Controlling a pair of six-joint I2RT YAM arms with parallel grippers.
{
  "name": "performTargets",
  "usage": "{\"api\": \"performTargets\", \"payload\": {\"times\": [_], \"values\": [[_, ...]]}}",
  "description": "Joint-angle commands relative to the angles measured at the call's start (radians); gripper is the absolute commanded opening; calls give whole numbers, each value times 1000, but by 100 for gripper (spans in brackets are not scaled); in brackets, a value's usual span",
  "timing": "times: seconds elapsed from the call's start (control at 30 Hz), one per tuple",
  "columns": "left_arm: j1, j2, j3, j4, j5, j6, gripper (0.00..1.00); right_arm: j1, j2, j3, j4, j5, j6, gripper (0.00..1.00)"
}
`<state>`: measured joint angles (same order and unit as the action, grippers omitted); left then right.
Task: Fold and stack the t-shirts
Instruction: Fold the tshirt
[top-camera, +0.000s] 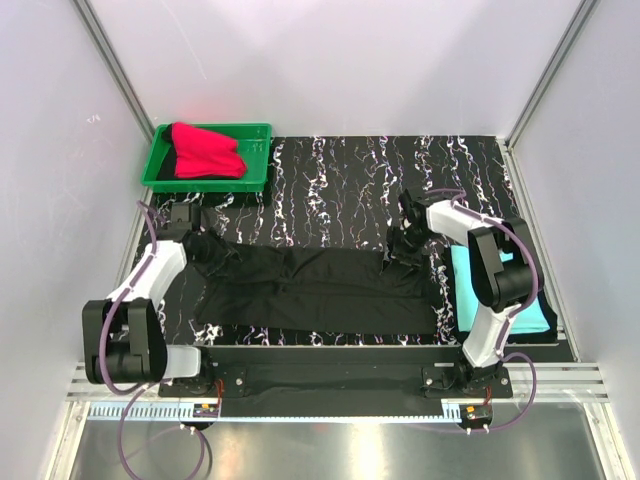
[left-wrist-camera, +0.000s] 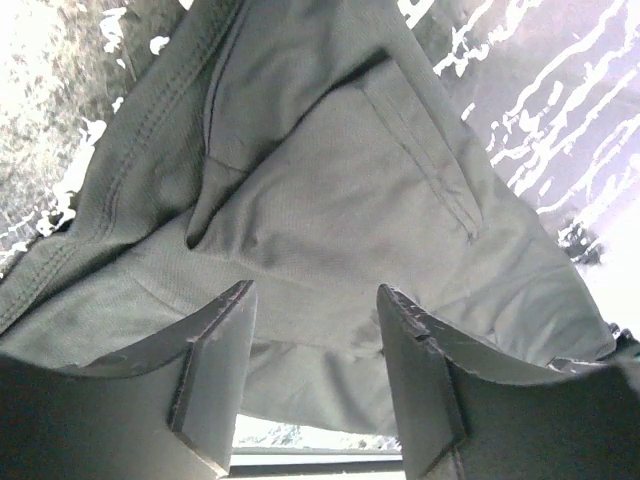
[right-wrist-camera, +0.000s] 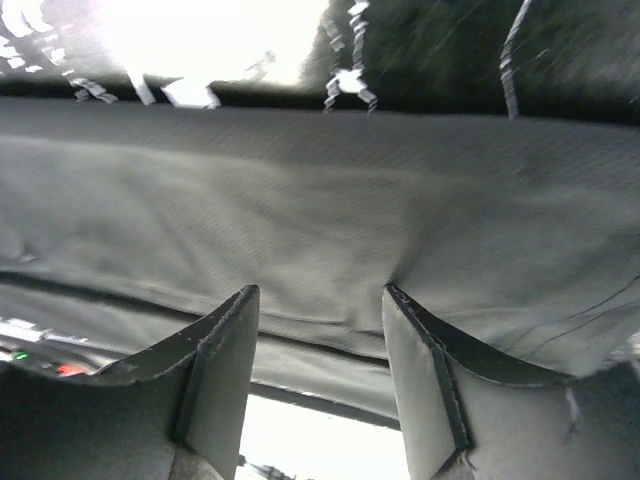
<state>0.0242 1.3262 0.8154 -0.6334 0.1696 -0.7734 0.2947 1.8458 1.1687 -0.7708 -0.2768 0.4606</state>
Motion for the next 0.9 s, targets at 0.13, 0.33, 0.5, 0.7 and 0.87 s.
{"api": "performTargets", "payload": {"times": [0.13, 0.33, 0.5, 0.7, 0.87], "values": [[-3, 128, 44, 49, -45, -7, 54, 3, 68, 71, -16, 123, -97, 60], [-15, 260, 60, 87, -87, 10, 54, -19, 87, 49, -16, 143, -76, 61], [-113, 363, 135, 92, -123, 11, 52, -32, 52, -4, -16, 145, -53, 63], [-202, 513, 277, 87, -104, -24, 52, -52, -5, -53, -16, 159, -53, 64], [-280, 651, 428, 69, -105, -18, 52, -66, -49, -75, -16, 162, -56, 66]]}}
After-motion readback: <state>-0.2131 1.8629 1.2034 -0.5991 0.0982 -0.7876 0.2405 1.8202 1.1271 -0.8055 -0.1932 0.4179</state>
